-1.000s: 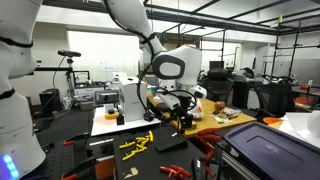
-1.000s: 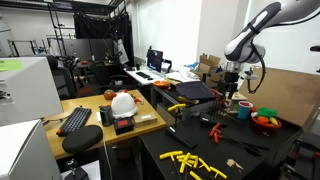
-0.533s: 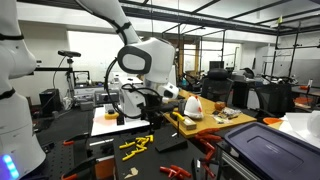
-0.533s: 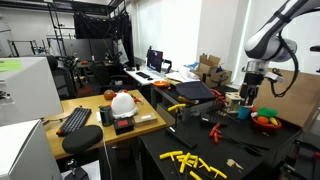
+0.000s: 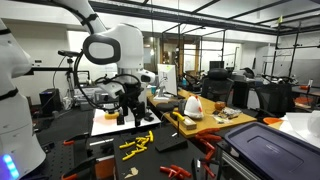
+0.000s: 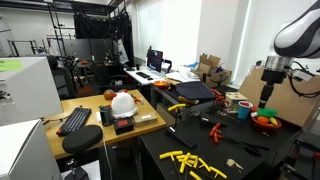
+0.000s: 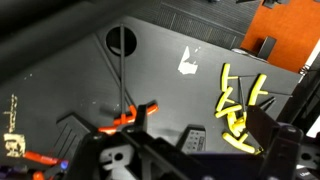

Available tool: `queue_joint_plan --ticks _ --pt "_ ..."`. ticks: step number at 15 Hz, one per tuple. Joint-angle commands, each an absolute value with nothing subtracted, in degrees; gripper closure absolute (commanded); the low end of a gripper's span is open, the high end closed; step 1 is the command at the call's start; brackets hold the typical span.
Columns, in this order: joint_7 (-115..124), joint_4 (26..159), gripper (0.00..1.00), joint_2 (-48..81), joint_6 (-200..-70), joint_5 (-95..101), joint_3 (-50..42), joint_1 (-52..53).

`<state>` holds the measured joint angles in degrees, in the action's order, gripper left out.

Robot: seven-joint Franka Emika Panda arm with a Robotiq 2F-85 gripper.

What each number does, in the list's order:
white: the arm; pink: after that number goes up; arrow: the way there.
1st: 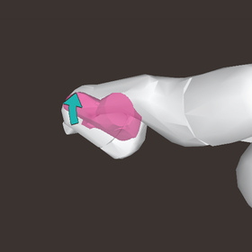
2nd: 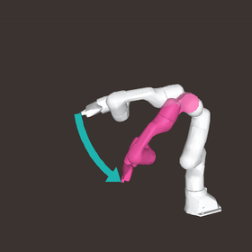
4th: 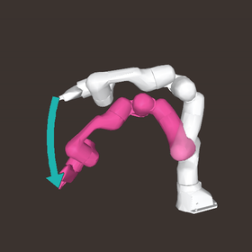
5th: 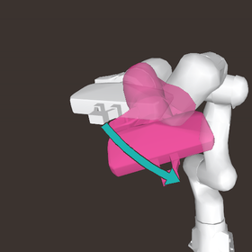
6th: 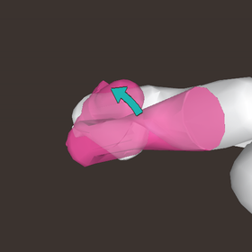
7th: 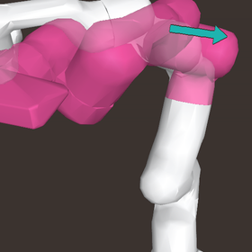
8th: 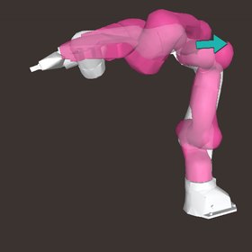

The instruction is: Unfasten the red handle and put it on the table

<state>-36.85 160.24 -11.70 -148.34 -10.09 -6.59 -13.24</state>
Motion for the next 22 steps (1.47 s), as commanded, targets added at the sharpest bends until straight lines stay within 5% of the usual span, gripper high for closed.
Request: queue_joint_plan --ticks 1,8,17,22 --pt "-34.85 159.54 0.0 -19.01 -145.88 -6.11 -8.17 -9.26" --pt "-22.65 160.92 0.0 -35.21 -132.77 -2.54 -5.95 -4.71" --pt "1.89 158.87 0.0 -60.25 -95.44 -5.15 3.3 -1.18" --pt "1.06 158.8 0.0 -60.7 -96.09 -3.95 2.72 -0.57"
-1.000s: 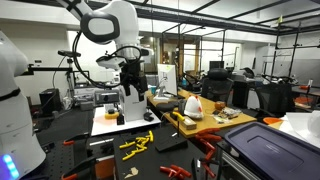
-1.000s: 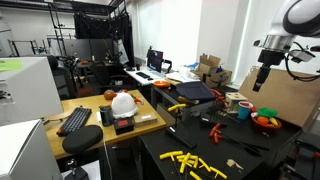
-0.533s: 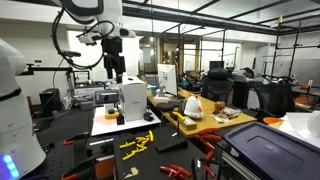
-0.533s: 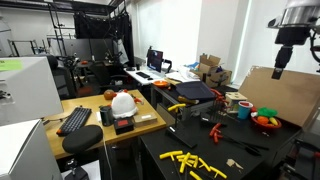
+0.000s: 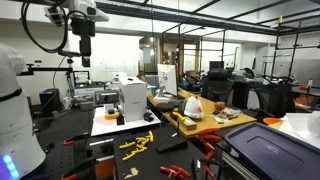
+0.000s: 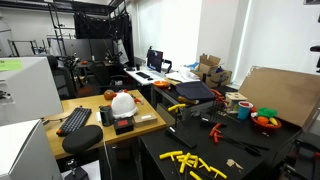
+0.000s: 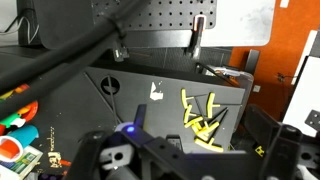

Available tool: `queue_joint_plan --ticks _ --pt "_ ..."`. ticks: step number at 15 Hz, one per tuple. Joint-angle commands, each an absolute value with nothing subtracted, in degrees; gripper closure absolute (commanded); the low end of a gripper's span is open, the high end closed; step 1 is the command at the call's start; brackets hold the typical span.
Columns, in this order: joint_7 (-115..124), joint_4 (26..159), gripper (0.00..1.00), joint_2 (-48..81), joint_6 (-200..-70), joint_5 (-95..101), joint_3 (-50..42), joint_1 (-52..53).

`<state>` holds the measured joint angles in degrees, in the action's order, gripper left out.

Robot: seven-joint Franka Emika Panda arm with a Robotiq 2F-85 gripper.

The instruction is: Unfasten the red handle and put it on the table

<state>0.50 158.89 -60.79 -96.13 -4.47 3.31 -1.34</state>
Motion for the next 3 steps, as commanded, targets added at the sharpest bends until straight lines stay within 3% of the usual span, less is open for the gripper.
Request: queue_joint_plan --ticks 1,3 --pt "1.05 158.85 0.0 -60.68 -96.09 -3.96 2.68 -0.58" --pt "1.05 158.9 0.0 -60.47 -96.09 -3.96 2.67 -0.58"
